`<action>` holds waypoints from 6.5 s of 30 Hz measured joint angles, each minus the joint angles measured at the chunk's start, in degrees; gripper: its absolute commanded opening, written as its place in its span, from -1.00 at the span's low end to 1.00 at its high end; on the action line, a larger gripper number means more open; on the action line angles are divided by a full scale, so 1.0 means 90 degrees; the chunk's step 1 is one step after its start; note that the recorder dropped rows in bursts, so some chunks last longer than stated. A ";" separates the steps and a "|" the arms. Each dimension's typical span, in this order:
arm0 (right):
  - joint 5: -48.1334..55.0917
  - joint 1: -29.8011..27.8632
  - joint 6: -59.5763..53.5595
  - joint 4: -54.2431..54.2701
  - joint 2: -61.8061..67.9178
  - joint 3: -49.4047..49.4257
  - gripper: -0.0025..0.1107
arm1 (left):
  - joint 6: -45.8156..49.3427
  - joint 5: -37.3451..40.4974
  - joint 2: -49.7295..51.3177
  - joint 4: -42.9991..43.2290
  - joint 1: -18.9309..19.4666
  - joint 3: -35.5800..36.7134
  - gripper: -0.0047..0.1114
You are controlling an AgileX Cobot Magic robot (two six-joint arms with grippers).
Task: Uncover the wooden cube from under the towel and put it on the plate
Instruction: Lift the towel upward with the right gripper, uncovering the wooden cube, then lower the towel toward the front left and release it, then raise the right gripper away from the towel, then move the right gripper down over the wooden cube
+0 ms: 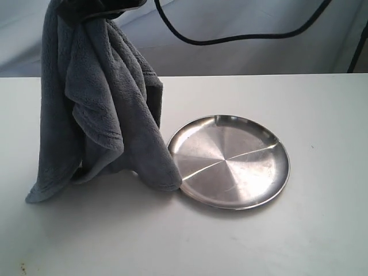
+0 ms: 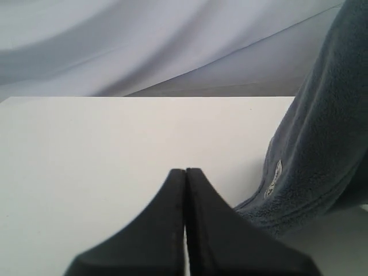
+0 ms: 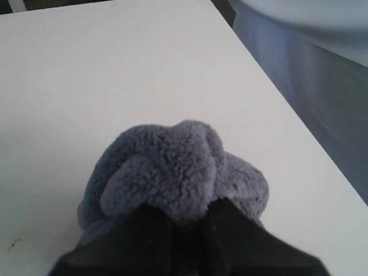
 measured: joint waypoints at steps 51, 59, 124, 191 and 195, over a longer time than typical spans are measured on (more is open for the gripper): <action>0.2202 0.0854 -0.1390 0.0831 -0.1040 0.0115 -0.96 | 0.0000 0.0000 0.0000 0.0000 0.0000 0.0000 -0.92; 0.2192 0.1307 -0.1399 0.0347 -0.0609 0.0775 -0.96 | 0.0000 0.0000 0.0000 0.0000 0.0000 0.0000 -0.92; 0.1455 0.1593 -0.2123 -0.0072 0.1418 0.1873 0.90 | 0.0000 0.0000 0.0000 0.0000 0.0000 0.0000 -0.92; -0.4131 -0.0048 0.0823 -0.1358 -0.2205 0.4125 -0.96 | 0.0000 0.0000 0.0000 0.0000 0.0000 0.0000 -0.92; -0.5828 -0.0048 0.0823 -0.1358 -0.2220 0.5844 -0.96 | 0.0000 0.0000 0.0000 -0.0044 0.0000 0.0000 -0.92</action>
